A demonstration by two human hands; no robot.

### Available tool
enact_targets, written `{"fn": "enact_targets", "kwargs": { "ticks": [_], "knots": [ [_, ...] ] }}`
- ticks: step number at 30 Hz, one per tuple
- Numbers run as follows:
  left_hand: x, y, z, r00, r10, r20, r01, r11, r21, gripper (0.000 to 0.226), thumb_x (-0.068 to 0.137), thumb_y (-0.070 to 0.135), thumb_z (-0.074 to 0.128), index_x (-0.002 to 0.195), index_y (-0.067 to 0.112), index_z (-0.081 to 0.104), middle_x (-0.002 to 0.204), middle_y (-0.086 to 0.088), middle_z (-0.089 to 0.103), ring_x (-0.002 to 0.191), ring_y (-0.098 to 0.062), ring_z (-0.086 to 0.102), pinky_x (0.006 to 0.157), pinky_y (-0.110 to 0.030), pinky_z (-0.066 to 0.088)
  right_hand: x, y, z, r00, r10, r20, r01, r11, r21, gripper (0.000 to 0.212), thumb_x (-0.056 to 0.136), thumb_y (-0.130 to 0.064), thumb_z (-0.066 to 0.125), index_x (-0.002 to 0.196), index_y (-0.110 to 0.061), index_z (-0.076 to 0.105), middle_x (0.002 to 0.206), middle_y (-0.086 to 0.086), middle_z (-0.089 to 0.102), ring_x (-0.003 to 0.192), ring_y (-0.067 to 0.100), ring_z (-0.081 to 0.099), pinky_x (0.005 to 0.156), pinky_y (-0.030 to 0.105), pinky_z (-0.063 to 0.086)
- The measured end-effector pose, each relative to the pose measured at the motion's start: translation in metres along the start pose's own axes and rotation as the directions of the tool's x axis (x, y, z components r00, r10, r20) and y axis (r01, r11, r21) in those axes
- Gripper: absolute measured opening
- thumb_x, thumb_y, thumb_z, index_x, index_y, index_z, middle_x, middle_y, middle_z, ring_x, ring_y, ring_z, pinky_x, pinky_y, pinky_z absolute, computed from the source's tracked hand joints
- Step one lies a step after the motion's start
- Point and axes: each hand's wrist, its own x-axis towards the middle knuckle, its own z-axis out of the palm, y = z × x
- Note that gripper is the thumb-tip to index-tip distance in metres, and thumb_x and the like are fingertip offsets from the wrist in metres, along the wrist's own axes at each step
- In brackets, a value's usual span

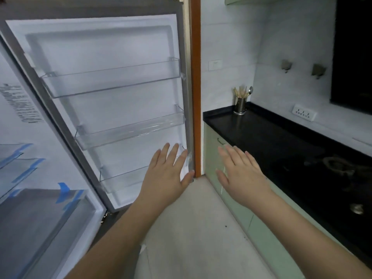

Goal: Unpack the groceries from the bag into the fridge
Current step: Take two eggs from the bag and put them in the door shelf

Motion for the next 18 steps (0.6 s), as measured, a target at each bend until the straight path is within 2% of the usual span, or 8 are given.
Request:
{"fn": "enact_targets", "kwargs": {
  "ticks": [2, 3, 5, 7, 9, 11, 14, 18],
  "knots": [
    [-0.014, -0.004, -0.003, 0.999, 0.025, 0.026, -0.023, 0.998, -0.053, 0.091, 0.083, 0.071, -0.016, 0.152, 0.029, 0.026, 0.161, -0.004, 0.019, 0.149, -0.028, 0.011, 0.12, -0.047, 0.012, -0.017, -0.009, 0.003, 0.999, 0.036, 0.031, -0.035, 0.999, -0.03, 0.064, 0.098, -0.049, 0.017, 0.154, -0.019, 0.013, 0.16, 0.003, 0.02, 0.148, 0.021, 0.014, 0.117, 0.036, 0.0],
    [-0.02, -0.006, -0.004, 0.999, 0.034, 0.016, -0.032, 0.996, -0.083, 0.086, 0.086, 0.07, -0.012, 0.152, 0.03, 0.026, 0.161, -0.004, 0.02, 0.149, -0.028, 0.012, 0.12, -0.047, 0.015, -0.026, -0.014, 0.004, 0.998, 0.051, 0.023, -0.05, 0.998, -0.04, 0.065, 0.097, -0.05, 0.015, 0.153, -0.018, 0.016, 0.159, 0.004, 0.024, 0.147, 0.021, 0.018, 0.117, 0.036, 0.001],
    [-0.034, -0.006, -0.006, 0.999, 0.052, -0.002, -0.052, 0.991, -0.127, 0.071, 0.093, 0.064, 0.011, 0.15, 0.028, 0.033, 0.158, -0.006, 0.029, 0.147, -0.03, 0.021, 0.116, -0.047, 0.02, -0.046, -0.024, 0.005, 0.996, 0.084, 0.022, -0.082, 0.995, -0.064, 0.071, 0.091, -0.052, 0.009, 0.151, -0.017, 0.026, 0.155, 0.005, 0.034, 0.144, 0.022, 0.027, 0.117, 0.038, 0.009],
    [-0.043, -0.001, -0.004, 0.996, 0.083, -0.017, -0.085, 0.986, -0.141, 0.066, 0.094, 0.06, 0.021, 0.15, 0.027, 0.035, 0.158, -0.007, 0.03, 0.146, -0.031, 0.023, 0.116, -0.046, 0.02, -0.065, -0.031, 0.004, 0.992, 0.117, 0.038, -0.114, 0.99, -0.079, 0.075, 0.089, -0.053, 0.007, 0.151, -0.016, 0.028, 0.155, 0.005, 0.034, 0.144, 0.023, 0.029, 0.117, 0.04, 0.013],
    [-0.05, 0.012, -0.003, 0.99, 0.138, 0.017, -0.134, 0.977, -0.166, 0.067, 0.094, 0.06, 0.019, 0.152, 0.028, 0.025, 0.161, -0.006, 0.019, 0.148, -0.029, 0.012, 0.118, -0.043, 0.011, -0.086, -0.03, 0.0, 0.982, 0.174, 0.07, -0.167, 0.981, -0.096, 0.078, 0.087, -0.054, 0.003, 0.153, -0.018, 0.021, 0.158, 0.003, 0.027, 0.146, 0.021, 0.023, 0.118, 0.039, 0.01],
    [-0.051, 0.027, -0.005, 0.981, 0.19, 0.033, -0.18, 0.963, -0.199, 0.066, 0.095, 0.061, 0.018, 0.153, 0.03, 0.019, 0.163, -0.004, 0.013, 0.149, -0.028, 0.006, 0.119, -0.042, 0.005, -0.104, -0.024, -0.008, 0.971, 0.235, 0.042, -0.227, 0.964, -0.141, 0.076, 0.088, -0.054, 0.004, 0.153, -0.018, 0.021, 0.158, 0.003, 0.026, 0.145, 0.021, 0.025, 0.117, 0.038, 0.011],
    [-0.051, 0.06, -0.011, 0.956, 0.288, 0.058, -0.27, 0.94, -0.209, 0.066, 0.095, 0.061, 0.017, 0.154, 0.031, 0.014, 0.163, -0.003, 0.01, 0.149, -0.027, 0.004, 0.12, -0.044, 0.004, -0.137, -0.008, -0.026, 0.944, 0.329, 0.015, -0.32, 0.926, -0.199, 0.073, 0.091, -0.052, 0.008, 0.152, -0.018, 0.025, 0.157, 0.004, 0.03, 0.144, 0.022, 0.028, 0.116, 0.04, 0.016],
    [-0.05, 0.117, -0.03, 0.913, 0.408, 0.01, -0.395, 0.89, -0.228, 0.068, 0.094, 0.062, 0.015, 0.154, 0.03, 0.011, 0.163, -0.003, 0.008, 0.149, -0.026, 0.002, 0.119, -0.042, 0.003, -0.186, 0.019, -0.05, 0.903, 0.429, -0.037, -0.425, 0.875, -0.231, 0.069, 0.092, -0.051, 0.015, 0.15, -0.017, 0.031, 0.154, 0.005, 0.036, 0.142, 0.023, 0.032, 0.115, 0.043, 0.023]
  ]
}}
